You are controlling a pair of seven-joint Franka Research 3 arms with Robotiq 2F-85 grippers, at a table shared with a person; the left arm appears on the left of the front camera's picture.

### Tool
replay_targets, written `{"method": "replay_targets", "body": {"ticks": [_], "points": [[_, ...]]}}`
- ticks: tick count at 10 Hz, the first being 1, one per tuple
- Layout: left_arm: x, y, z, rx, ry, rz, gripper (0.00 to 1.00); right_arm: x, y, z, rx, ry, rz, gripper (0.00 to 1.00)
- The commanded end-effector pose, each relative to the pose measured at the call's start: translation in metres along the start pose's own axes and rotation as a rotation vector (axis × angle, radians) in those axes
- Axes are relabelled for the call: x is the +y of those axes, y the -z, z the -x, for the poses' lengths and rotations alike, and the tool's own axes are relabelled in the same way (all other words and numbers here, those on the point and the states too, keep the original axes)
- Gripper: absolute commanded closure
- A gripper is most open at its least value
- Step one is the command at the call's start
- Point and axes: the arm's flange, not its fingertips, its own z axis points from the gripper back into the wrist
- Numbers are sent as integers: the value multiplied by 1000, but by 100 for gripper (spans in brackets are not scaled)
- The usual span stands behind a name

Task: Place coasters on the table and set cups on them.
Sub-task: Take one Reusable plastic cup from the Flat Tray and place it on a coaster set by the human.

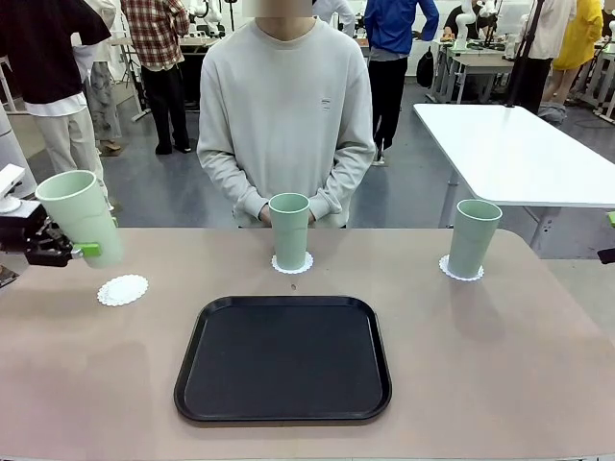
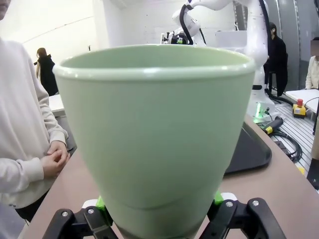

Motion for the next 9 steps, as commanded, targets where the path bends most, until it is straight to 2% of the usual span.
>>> {"method": "replay_targets", "body": {"ticks": [1, 9], "points": [[7, -13, 20, 13, 7, 15, 19, 1, 0, -1, -4, 9, 2, 0], [33, 5, 66, 67, -153, 40, 19, 1, 0, -1, -4, 9, 2, 0]]}}
